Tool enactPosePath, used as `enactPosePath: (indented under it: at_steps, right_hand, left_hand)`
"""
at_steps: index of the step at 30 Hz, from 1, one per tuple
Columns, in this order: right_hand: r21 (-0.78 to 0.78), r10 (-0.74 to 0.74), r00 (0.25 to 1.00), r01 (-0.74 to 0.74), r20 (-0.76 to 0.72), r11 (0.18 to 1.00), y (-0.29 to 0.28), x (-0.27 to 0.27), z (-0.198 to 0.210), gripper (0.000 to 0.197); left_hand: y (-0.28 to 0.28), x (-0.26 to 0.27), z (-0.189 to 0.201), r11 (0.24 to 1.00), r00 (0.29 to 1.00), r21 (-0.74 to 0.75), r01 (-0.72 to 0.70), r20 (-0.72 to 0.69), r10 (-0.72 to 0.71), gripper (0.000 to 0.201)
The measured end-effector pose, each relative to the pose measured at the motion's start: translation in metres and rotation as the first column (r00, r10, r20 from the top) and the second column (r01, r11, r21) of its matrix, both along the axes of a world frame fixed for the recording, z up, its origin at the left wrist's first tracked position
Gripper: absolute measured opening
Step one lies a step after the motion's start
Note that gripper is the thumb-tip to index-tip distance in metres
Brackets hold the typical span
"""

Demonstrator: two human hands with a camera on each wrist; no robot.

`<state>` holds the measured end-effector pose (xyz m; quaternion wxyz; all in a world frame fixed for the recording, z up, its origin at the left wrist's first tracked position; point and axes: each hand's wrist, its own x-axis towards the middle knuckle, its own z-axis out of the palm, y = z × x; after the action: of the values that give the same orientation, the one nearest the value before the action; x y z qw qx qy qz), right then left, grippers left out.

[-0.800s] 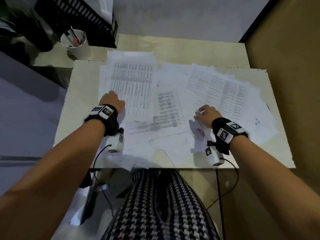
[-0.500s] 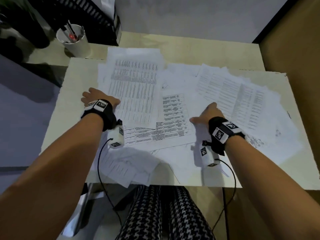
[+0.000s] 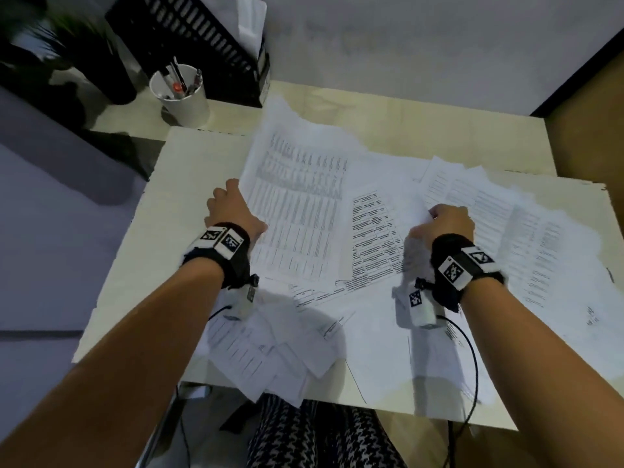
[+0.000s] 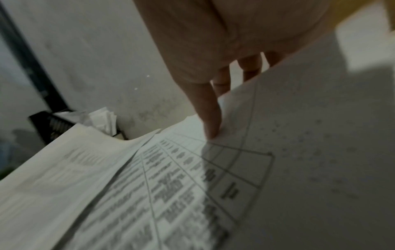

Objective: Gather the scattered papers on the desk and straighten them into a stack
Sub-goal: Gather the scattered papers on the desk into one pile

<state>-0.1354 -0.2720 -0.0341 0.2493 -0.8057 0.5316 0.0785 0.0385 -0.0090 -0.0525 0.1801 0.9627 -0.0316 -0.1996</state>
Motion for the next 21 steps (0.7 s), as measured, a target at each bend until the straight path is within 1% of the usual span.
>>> enactPosePath:
  at_steps: [1, 2, 3, 4, 5, 6, 7, 8, 9, 10, 11, 12, 13, 14, 16, 17, 18, 19, 20, 21]
  right_hand:
    - [0.028, -0.026, 0.999, 0.027, -0.040, 0.999, -0.003, 0.002, 0.000, 0.047]
    - [0.075, -0.052, 0.997, 0.056, -0.050, 0.996, -0.005, 0.004, -0.001, 0.057]
    - [0.123, -0.074, 0.997, 0.077, -0.032, 0.989, -0.007, 0.005, -0.001, 0.063]
    - [0.154, -0.070, 0.998, 0.070, -0.005, 0.986, -0.009, 0.006, -0.001, 0.064]
    - [0.170, -0.045, 0.999, 0.042, 0.014, 0.985, -0.011, 0.006, -0.002, 0.062]
    - [0.174, -0.003, 0.999, -0.004, 0.037, 0.985, -0.012, 0.005, -0.002, 0.055]
    - [0.158, 0.052, 0.997, -0.060, 0.055, 0.986, -0.012, 0.005, -0.003, 0.040]
    - [0.135, 0.108, 0.992, -0.116, 0.069, 0.984, -0.011, 0.005, -0.002, 0.018]
    - [0.122, 0.150, 0.985, -0.160, 0.087, 0.980, -0.012, 0.005, -0.004, 0.016]
    - [0.113, 0.186, 0.976, -0.198, 0.111, 0.974, -0.013, 0.007, -0.006, 0.024]
    - [0.090, 0.217, 0.969, -0.228, 0.115, 0.970, -0.012, 0.008, -0.005, 0.021]
    - [0.045, 0.256, 0.959, -0.263, 0.118, 0.964, -0.012, 0.011, -0.003, 0.010]
    - [-0.010, 0.284, 0.951, -0.284, 0.121, 0.959, -0.012, 0.014, -0.003, 0.007]
    - [-0.053, 0.300, 0.944, -0.295, 0.139, 0.954, -0.012, 0.018, -0.003, 0.014]
    - [-0.075, 0.329, 0.929, -0.320, 0.170, 0.944, -0.010, 0.030, 0.002, 0.021]
    - [-0.049, 0.329, 0.926, -0.325, 0.185, 0.944, -0.008, 0.038, 0.004, 0.020]
    - [0.012, 0.303, 0.928, -0.313, 0.218, 0.950, -0.009, 0.045, 0.006, 0.015]
    - [0.131, 0.220, 0.934, -0.264, 0.282, 0.955, -0.010, 0.052, 0.008, 0.008]
    - [0.289, 0.086, 0.932, -0.195, 0.352, 0.937, -0.012, 0.057, 0.011, 0.005]
    - [0.465, -0.056, 0.921, -0.141, 0.385, 0.874, -0.013, 0.059, 0.016, 0.006]
  left_hand:
    - [-0.001, -0.002, -0.001, 1.000, 1.000, -0.028, 0.013, 0.000, -0.013, 0.090]
    - [-0.003, -0.003, -0.002, 0.998, 1.000, -0.057, 0.019, 0.000, -0.019, 0.091]
    - [-0.004, -0.004, -0.003, 0.996, 1.000, -0.085, 0.023, 0.005, -0.023, 0.091]
    - [-0.005, -0.005, -0.005, 0.993, 1.000, -0.116, 0.027, 0.019, -0.025, 0.089]
    - [-0.007, -0.007, -0.007, 0.988, 0.999, -0.152, 0.026, 0.047, -0.019, 0.084]
    - [-0.008, -0.008, -0.008, 0.983, 0.996, -0.184, 0.018, 0.089, -0.002, 0.077]
    - [-0.009, -0.008, -0.008, 0.982, 0.991, -0.191, 0.002, 0.133, 0.024, 0.071]
    - [-0.010, -0.007, -0.008, 0.987, 0.984, -0.159, -0.018, 0.171, 0.045, 0.067]
    - [-0.012, -0.007, -0.008, 0.995, 0.978, -0.094, -0.032, 0.202, 0.051, 0.066]
    - [-0.014, -0.007, -0.007, 0.999, 0.973, -0.026, -0.035, 0.226, 0.039, 0.066]
    - [-0.015, -0.007, -0.007, 0.999, 0.971, 0.024, -0.029, 0.239, 0.023, 0.066]
    - [-0.017, -0.008, -0.007, 0.998, 0.971, 0.050, -0.027, 0.241, 0.014, 0.067]
    - [-0.019, -0.008, -0.007, 0.998, 0.971, 0.055, -0.033, 0.237, 0.019, 0.068]
    - [-0.020, -0.009, -0.007, 0.998, 0.972, 0.046, -0.045, 0.231, 0.033, 0.069]
    - [-0.023, -0.008, -0.008, 0.998, 0.979, 0.017, -0.058, 0.198, 0.054, 0.075]
    - [-0.025, -0.008, -0.009, 0.999, 0.985, 0.004, -0.048, 0.163, 0.047, 0.081]
    - [-0.027, -0.009, -0.010, 0.999, 0.991, -0.009, -0.036, 0.128, 0.037, 0.089]
    - [-0.028, -0.010, -0.010, 0.999, 0.994, -0.014, -0.029, 0.106, 0.031, 0.097]
    - [-0.028, -0.012, -0.012, 1.000, 0.995, 0.003, -0.025, 0.100, 0.024, 0.104]
    - [-0.028, -0.013, -0.013, 0.999, 0.994, 0.045, -0.016, 0.109, 0.011, 0.108]
